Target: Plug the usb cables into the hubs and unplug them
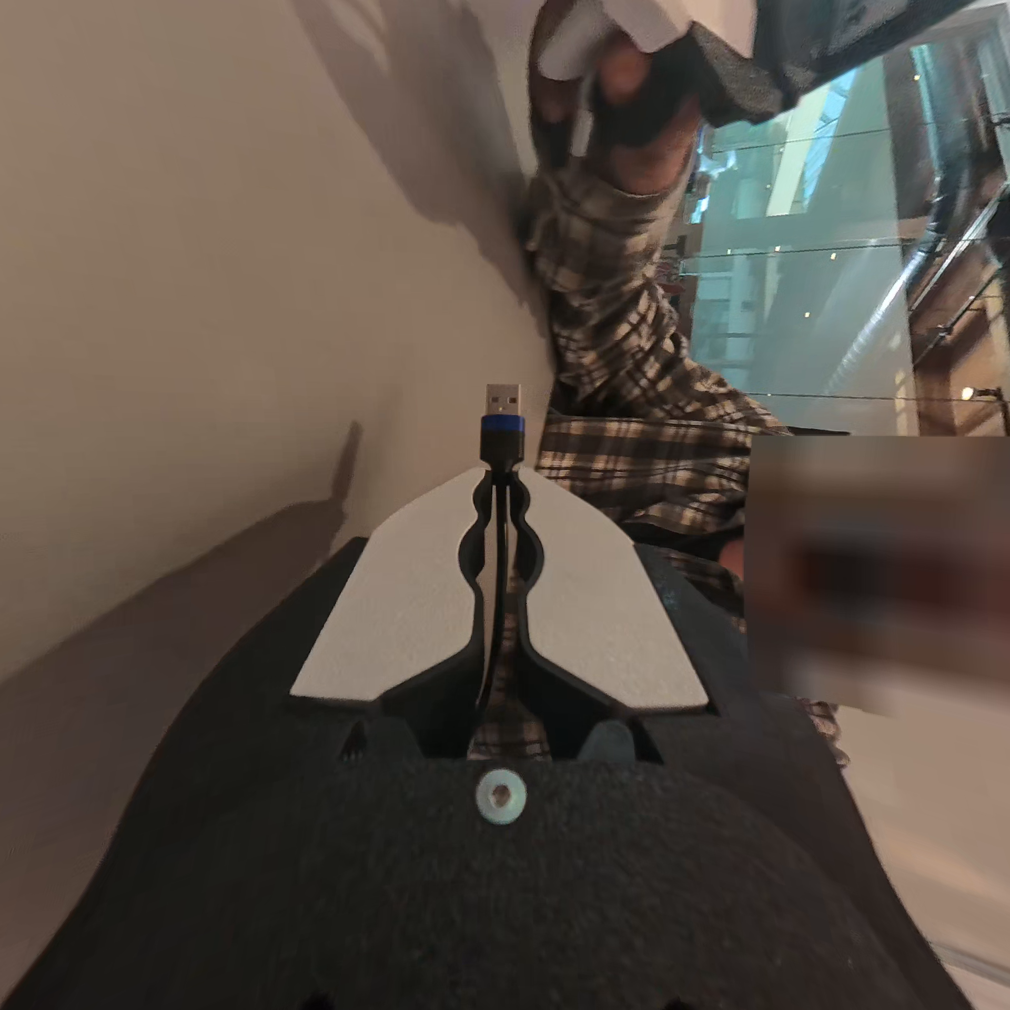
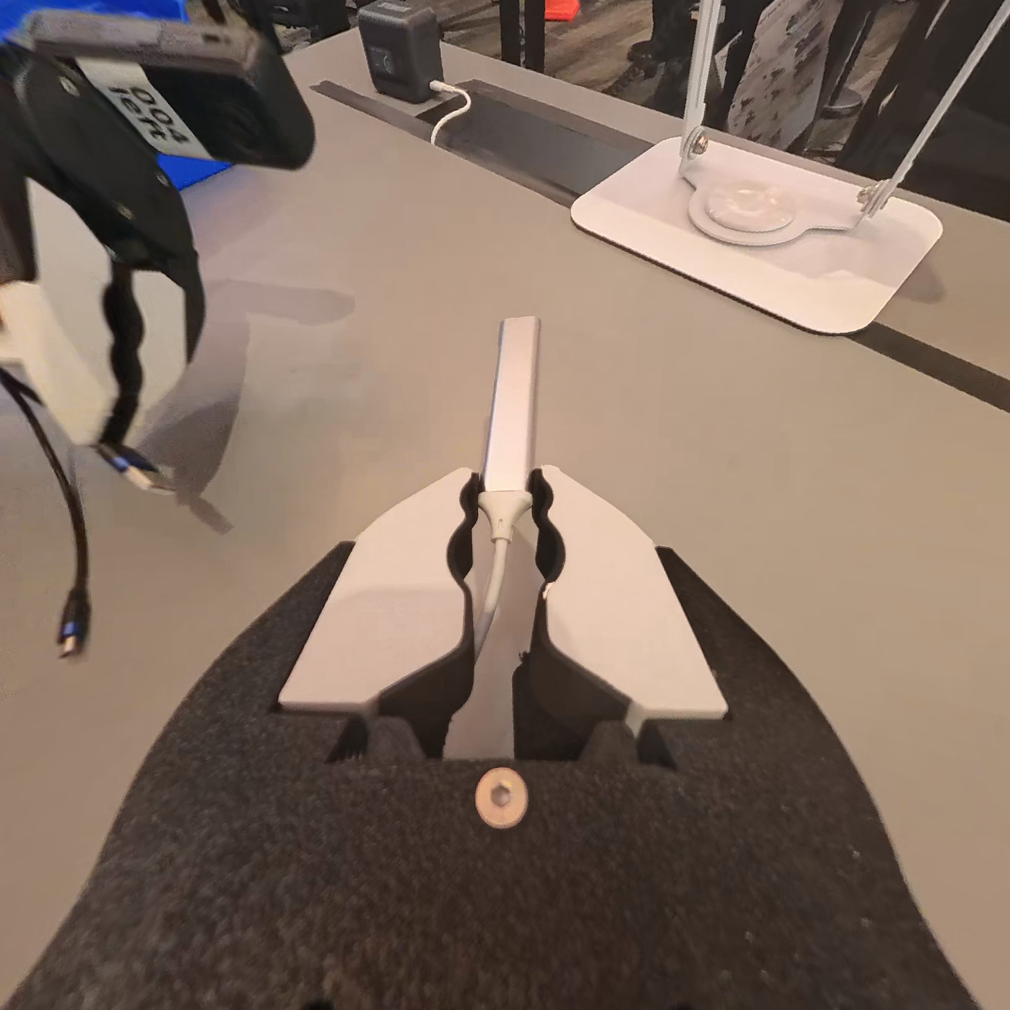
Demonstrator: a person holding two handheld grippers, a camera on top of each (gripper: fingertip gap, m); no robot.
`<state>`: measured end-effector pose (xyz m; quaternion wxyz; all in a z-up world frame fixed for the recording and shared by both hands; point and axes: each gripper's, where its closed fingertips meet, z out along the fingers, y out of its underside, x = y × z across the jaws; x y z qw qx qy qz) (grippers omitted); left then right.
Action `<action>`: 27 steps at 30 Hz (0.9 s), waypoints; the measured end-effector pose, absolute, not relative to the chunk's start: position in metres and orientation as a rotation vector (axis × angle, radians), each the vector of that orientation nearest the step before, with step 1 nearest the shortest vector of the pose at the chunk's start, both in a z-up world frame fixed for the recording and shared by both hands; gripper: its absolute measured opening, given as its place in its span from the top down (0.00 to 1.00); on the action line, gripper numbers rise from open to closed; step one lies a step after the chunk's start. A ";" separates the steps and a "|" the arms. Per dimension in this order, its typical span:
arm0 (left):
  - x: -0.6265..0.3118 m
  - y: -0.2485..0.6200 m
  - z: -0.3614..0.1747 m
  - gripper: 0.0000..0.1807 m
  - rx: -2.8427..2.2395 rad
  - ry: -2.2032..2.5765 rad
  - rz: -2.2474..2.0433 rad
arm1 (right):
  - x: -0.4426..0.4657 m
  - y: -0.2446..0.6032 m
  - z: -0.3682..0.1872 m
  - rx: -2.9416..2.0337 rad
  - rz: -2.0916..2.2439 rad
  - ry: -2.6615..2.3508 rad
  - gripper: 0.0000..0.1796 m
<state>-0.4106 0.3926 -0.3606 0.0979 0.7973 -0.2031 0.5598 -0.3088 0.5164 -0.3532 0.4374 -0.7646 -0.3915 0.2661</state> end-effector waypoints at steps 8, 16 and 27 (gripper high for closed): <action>-0.443 0.435 -0.407 0.91 2.658 -0.595 1.360 | -0.308 0.518 -0.356 -1.909 0.686 -0.967 0.90; -0.473 0.471 -0.400 0.79 2.982 -0.647 1.203 | -0.308 0.518 -0.353 -1.894 0.692 -0.957 0.90; -0.465 0.459 -0.382 0.72 3.449 -1.501 0.185 | -0.310 0.516 -0.352 -1.884 0.664 -0.976 0.90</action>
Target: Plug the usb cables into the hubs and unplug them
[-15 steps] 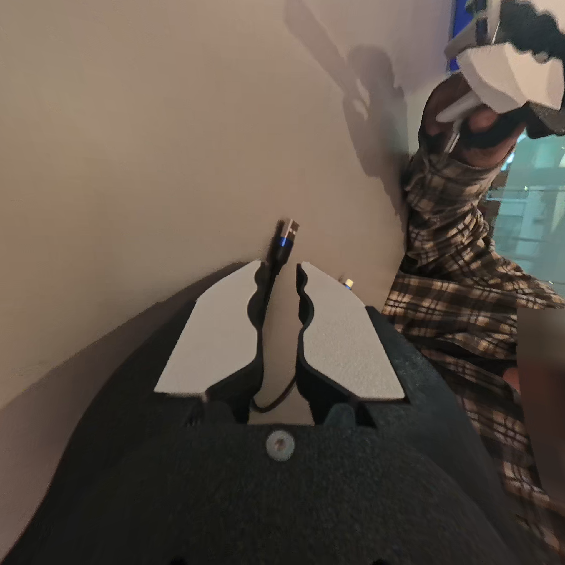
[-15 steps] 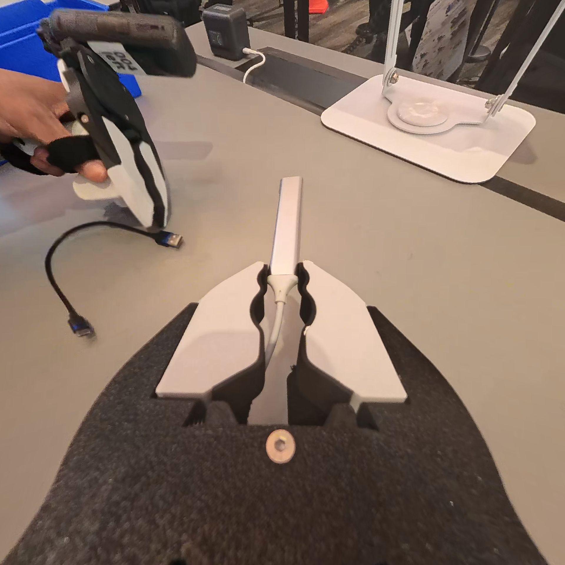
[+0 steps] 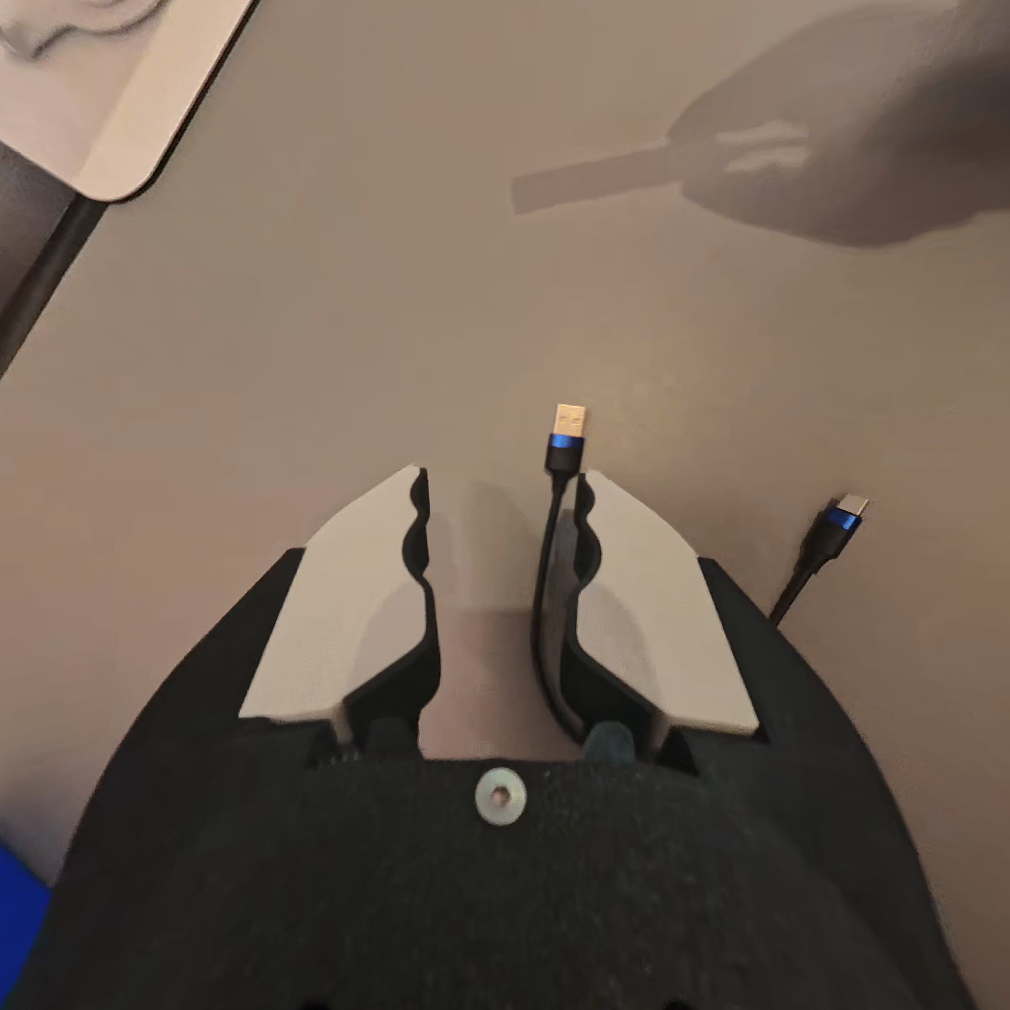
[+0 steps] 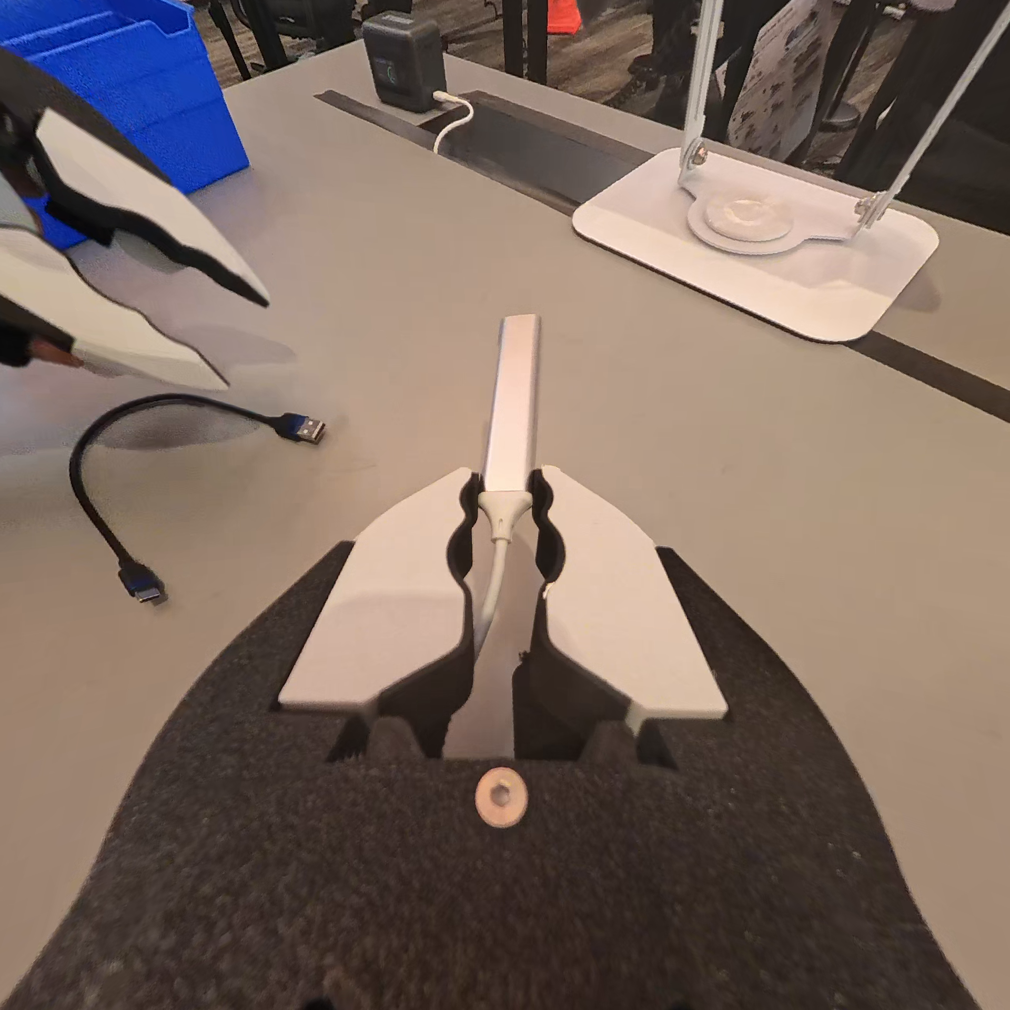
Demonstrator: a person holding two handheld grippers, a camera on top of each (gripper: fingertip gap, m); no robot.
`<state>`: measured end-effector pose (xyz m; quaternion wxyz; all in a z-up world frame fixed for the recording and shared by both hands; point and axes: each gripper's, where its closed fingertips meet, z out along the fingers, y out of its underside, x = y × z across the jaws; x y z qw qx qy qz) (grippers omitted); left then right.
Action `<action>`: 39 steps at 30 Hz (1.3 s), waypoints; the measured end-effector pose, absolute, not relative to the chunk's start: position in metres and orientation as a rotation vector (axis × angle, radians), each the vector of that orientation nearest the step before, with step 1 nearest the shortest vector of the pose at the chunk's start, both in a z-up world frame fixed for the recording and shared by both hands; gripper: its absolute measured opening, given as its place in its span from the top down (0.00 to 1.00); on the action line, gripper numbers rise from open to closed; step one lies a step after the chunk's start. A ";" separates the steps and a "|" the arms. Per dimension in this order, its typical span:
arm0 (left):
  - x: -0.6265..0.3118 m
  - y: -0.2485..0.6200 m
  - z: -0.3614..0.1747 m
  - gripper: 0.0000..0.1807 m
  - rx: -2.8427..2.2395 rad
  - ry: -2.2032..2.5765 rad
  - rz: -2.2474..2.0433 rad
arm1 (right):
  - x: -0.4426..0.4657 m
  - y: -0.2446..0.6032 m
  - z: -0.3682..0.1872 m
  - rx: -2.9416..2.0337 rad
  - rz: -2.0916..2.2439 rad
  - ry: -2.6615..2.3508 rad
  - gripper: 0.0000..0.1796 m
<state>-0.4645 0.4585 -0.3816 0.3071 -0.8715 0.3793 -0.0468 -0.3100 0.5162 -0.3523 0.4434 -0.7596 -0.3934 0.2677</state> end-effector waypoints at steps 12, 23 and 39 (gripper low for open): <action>-0.440 0.452 -0.421 0.85 -2.380 1.053 -0.301 | -0.312 0.514 -0.353 -1.888 0.671 -0.982 0.90; -0.426 0.458 -0.407 0.92 -2.382 0.946 -0.415 | -0.326 0.504 -0.360 -1.888 0.658 -1.027 0.90; -0.394 0.482 -0.389 0.92 -2.278 0.792 -0.437 | -0.350 0.490 -0.382 -1.901 0.500 -1.128 0.90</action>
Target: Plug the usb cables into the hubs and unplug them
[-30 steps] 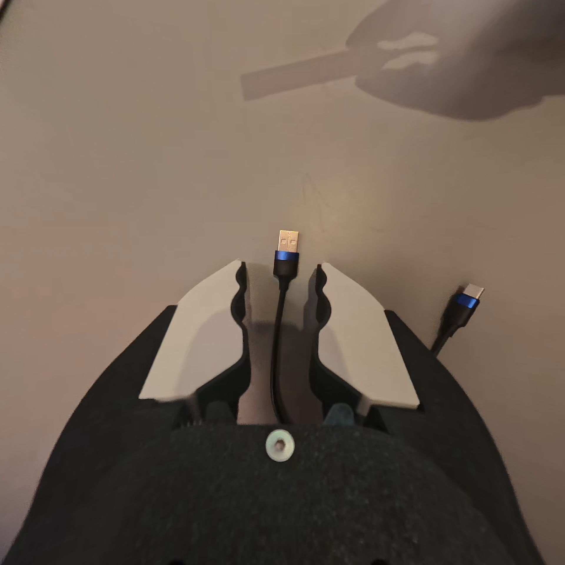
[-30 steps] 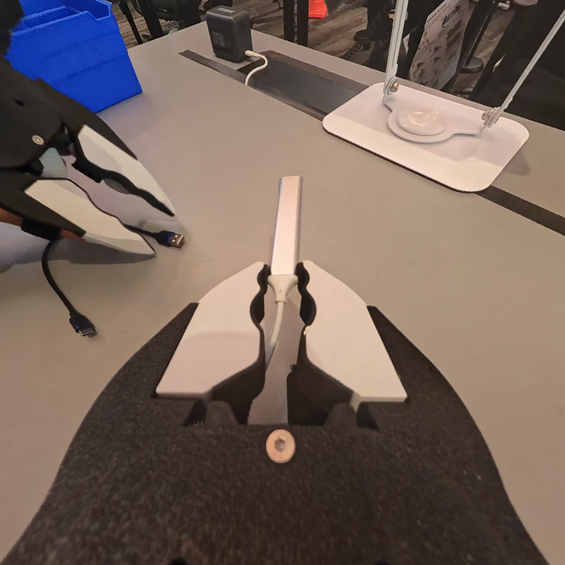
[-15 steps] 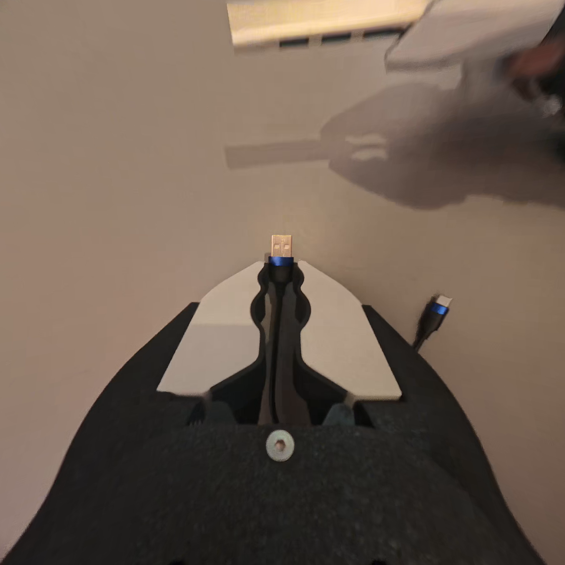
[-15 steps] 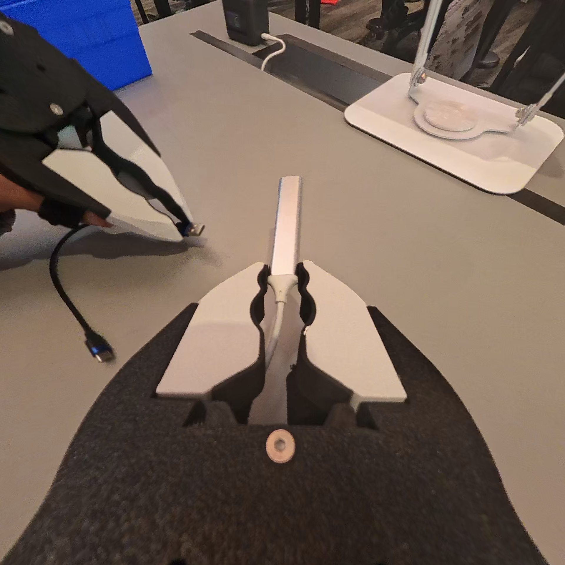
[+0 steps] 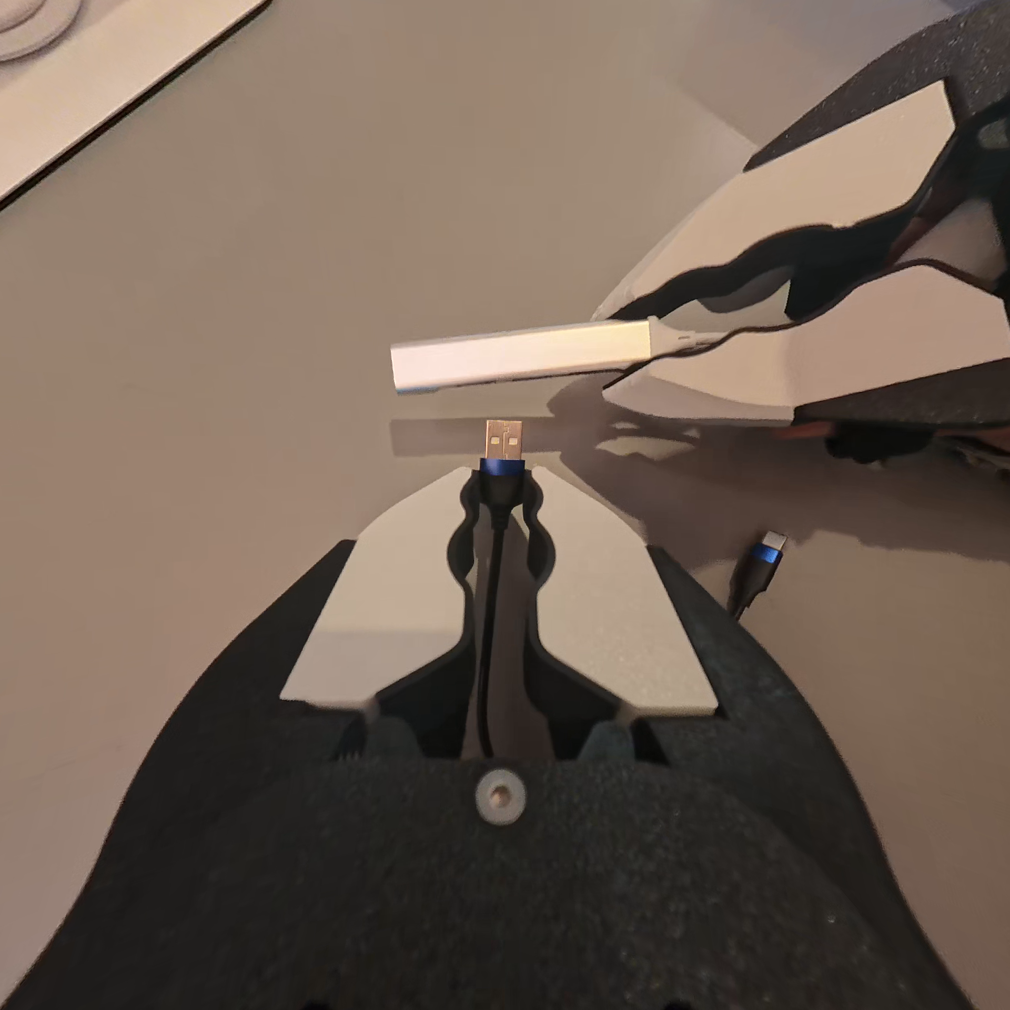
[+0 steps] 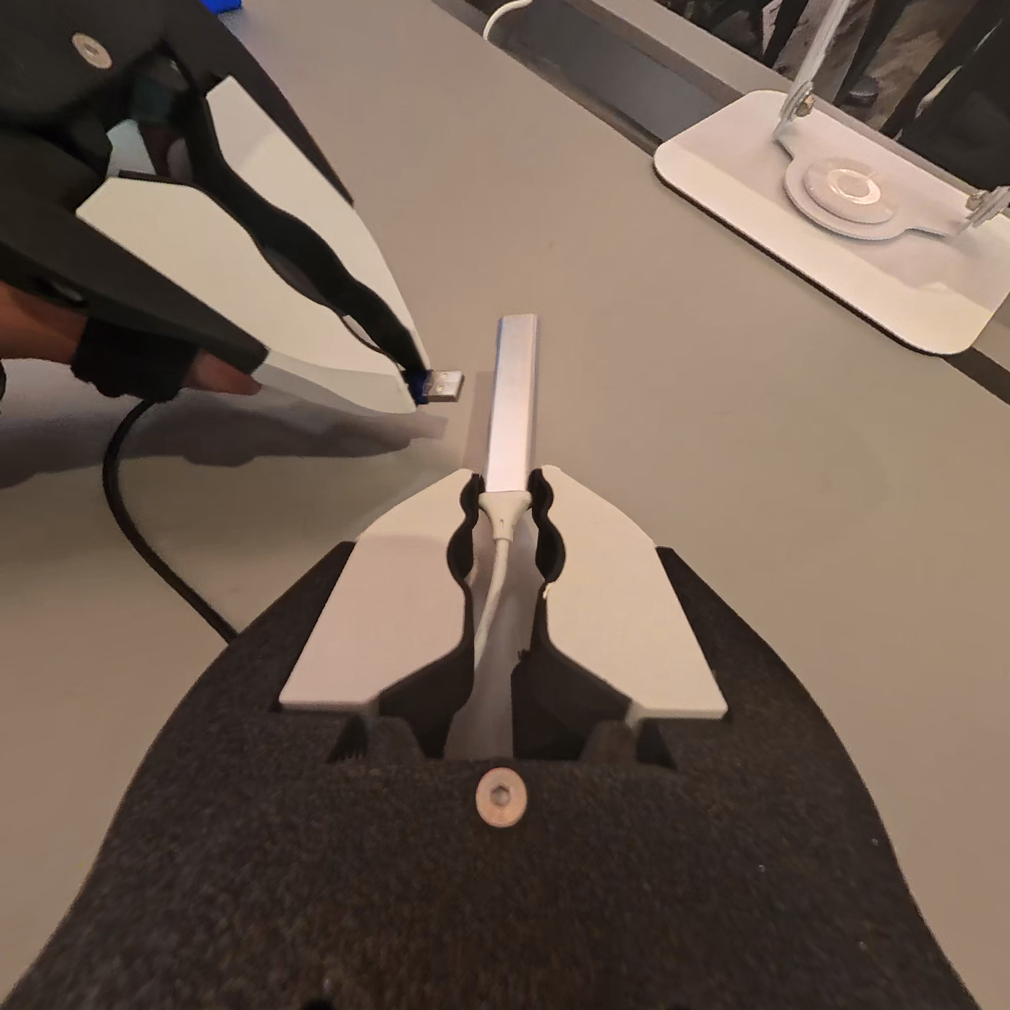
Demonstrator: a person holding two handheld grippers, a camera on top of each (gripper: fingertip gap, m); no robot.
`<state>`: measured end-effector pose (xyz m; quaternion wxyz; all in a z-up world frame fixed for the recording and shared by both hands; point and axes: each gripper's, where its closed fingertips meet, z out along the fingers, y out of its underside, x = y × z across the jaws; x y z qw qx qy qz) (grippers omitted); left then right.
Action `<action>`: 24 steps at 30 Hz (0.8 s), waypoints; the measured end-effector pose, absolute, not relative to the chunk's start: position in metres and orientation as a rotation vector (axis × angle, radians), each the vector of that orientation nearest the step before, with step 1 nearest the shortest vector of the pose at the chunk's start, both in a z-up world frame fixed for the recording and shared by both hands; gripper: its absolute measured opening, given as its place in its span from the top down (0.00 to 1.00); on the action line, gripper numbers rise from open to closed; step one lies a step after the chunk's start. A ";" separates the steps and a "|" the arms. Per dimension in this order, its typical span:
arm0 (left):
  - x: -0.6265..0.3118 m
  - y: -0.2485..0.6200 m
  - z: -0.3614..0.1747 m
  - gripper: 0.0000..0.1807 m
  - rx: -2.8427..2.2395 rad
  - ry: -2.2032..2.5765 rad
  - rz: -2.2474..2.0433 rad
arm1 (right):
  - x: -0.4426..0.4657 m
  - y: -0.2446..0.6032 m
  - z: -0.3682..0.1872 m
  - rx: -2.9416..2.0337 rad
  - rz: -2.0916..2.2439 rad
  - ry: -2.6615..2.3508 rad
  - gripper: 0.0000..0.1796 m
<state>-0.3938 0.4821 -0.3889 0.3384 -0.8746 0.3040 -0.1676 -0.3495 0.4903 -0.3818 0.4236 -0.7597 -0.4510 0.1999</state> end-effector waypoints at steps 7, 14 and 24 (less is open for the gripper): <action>-0.397 0.487 -0.389 0.92 -2.271 0.751 -0.453 | -0.358 0.484 -0.380 -1.866 0.457 -1.160 0.90; -0.403 0.489 -0.387 0.92 -2.269 0.713 -0.452 | -0.360 0.483 -0.380 -1.850 0.427 -1.165 0.90; -0.401 0.489 -0.387 0.92 -2.249 0.753 -0.406 | -0.359 0.481 -0.380 -1.809 0.285 -1.239 0.90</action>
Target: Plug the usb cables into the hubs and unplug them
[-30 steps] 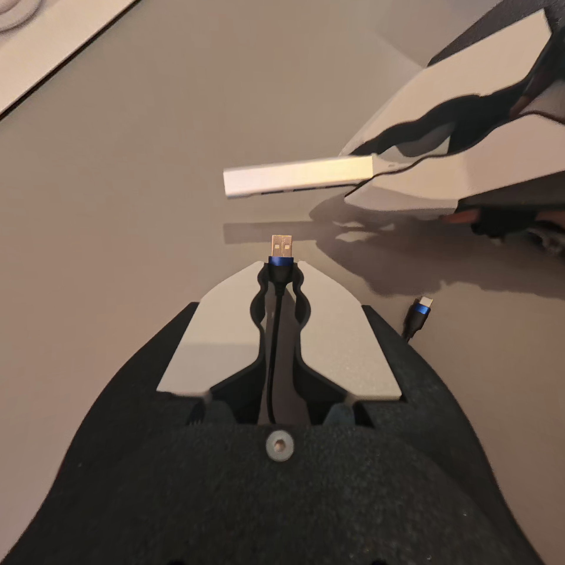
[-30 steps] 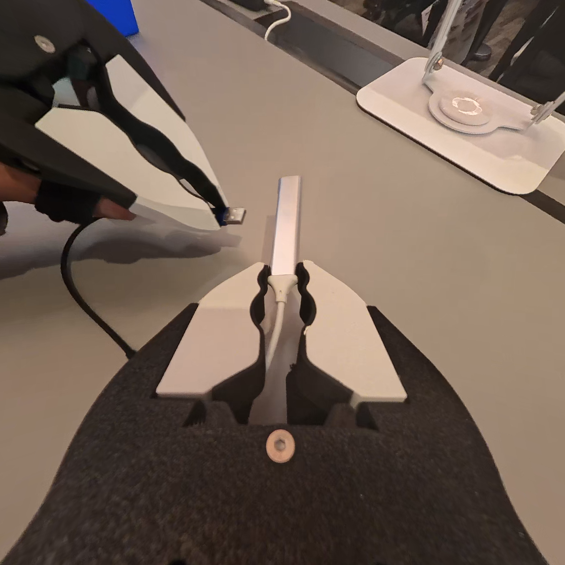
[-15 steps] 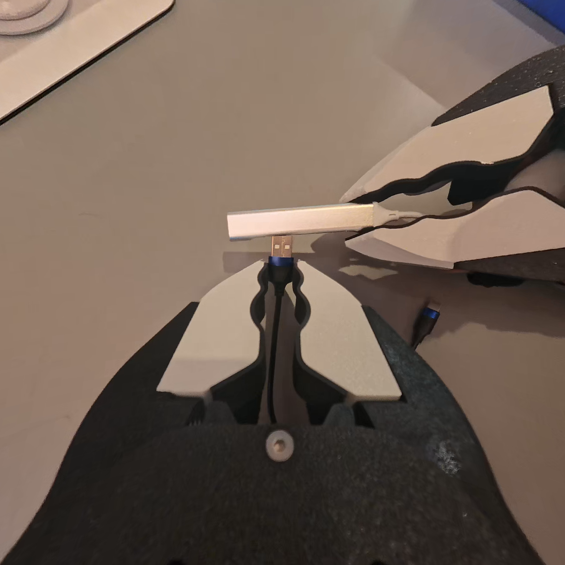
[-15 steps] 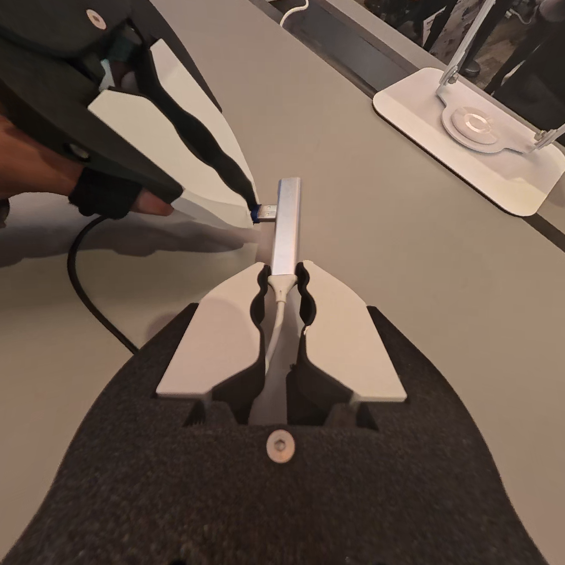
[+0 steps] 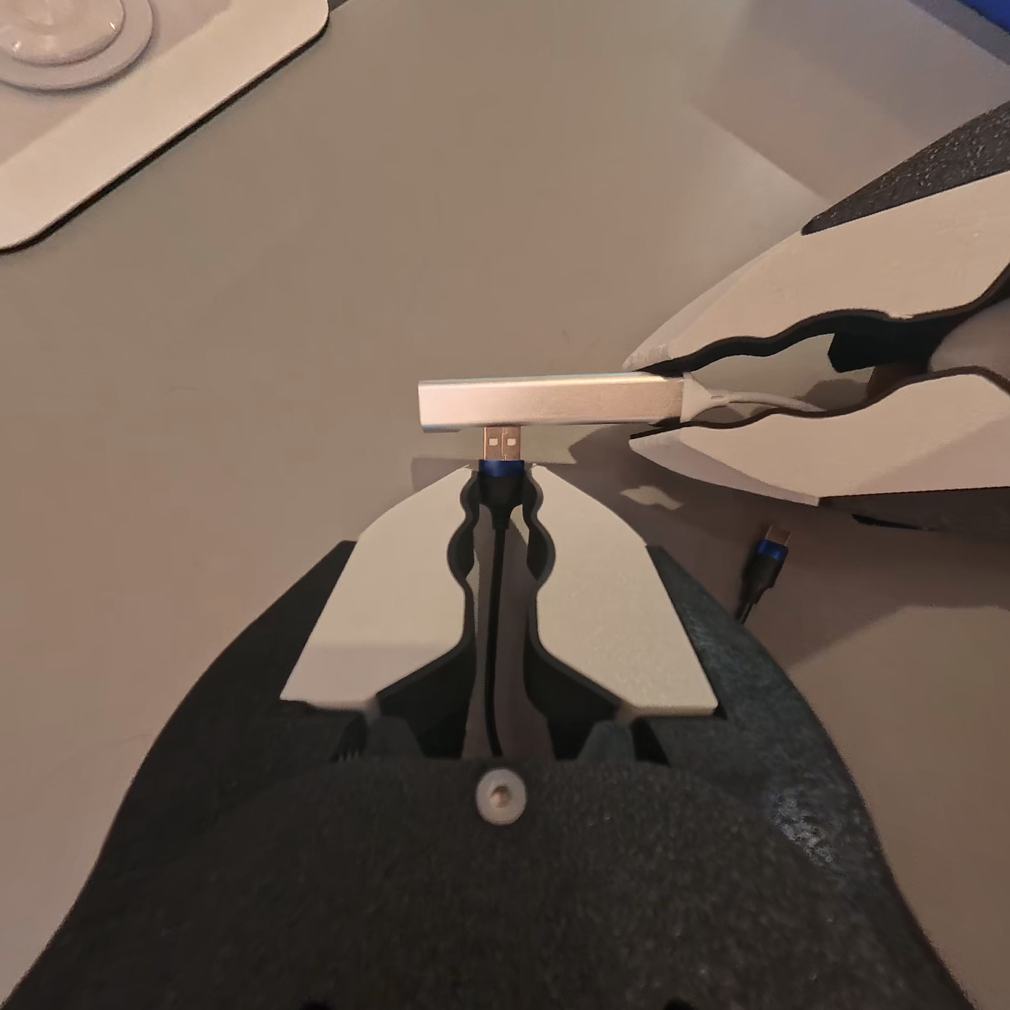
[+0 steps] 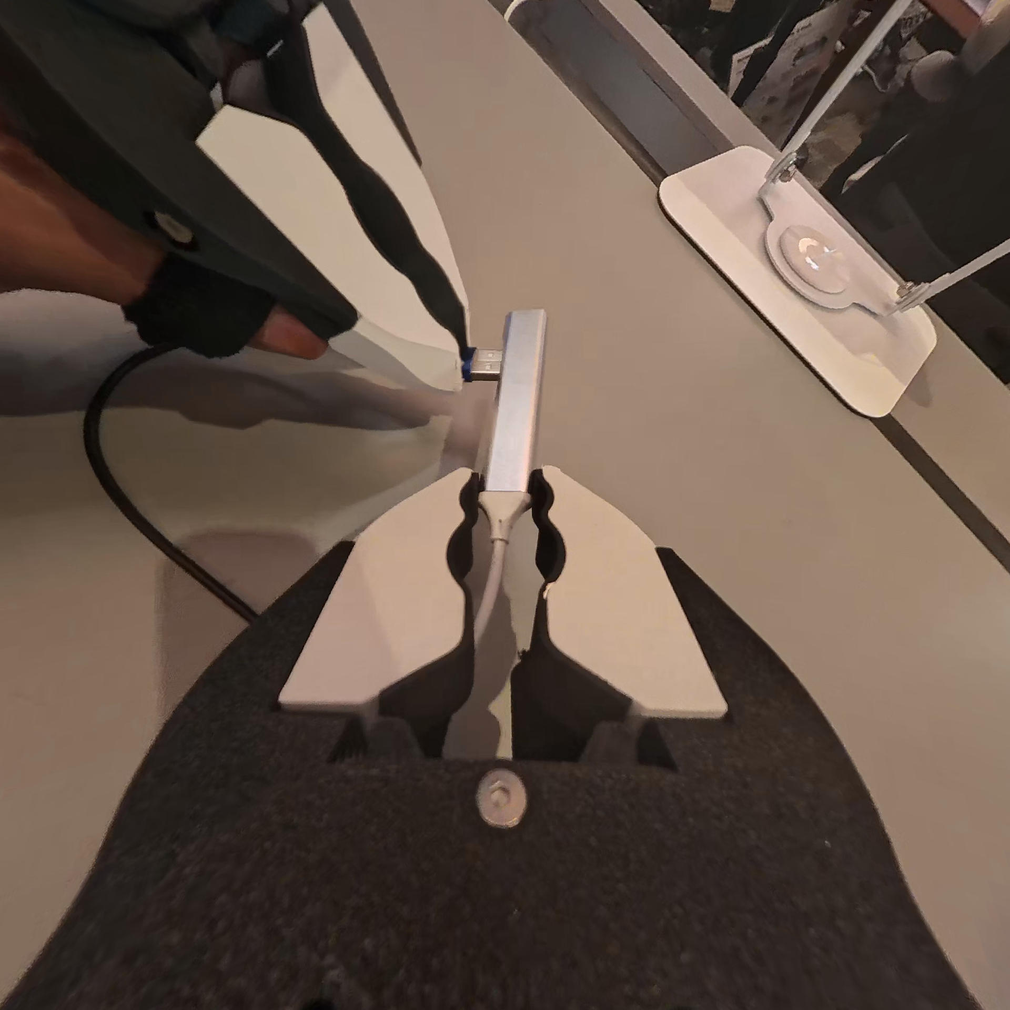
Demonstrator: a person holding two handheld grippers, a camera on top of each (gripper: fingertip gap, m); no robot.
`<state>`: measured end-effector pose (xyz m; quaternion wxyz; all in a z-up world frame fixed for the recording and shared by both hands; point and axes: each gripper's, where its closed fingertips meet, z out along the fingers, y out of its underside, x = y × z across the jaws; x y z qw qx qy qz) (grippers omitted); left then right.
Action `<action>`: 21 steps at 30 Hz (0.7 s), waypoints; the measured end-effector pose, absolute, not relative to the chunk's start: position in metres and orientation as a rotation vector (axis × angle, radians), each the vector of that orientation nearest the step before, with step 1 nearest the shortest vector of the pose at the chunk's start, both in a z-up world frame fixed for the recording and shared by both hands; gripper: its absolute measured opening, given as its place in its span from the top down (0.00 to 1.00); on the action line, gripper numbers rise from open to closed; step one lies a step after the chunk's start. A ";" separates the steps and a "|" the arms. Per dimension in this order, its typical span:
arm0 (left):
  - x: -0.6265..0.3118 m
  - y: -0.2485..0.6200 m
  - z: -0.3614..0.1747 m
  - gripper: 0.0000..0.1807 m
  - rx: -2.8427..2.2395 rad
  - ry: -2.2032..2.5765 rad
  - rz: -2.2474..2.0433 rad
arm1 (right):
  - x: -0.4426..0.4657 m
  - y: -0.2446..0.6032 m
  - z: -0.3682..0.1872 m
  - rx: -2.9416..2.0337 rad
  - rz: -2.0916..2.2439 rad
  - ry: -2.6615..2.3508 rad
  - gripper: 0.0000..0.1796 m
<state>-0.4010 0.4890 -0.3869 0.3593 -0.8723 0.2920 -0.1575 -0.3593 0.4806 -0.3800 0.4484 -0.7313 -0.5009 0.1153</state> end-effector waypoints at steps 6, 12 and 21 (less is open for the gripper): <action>-0.400 0.489 -0.386 0.92 -2.222 0.806 -0.358 | -0.360 0.478 -0.377 -1.782 0.306 -1.267 0.90; -0.401 0.488 -0.389 0.92 -2.199 0.905 -0.255 | -0.360 0.476 -0.379 -1.760 0.297 -1.320 0.90; -0.400 0.489 -0.384 0.93 -2.175 0.885 -0.273 | -0.360 0.475 -0.375 -1.725 0.309 -1.333 0.90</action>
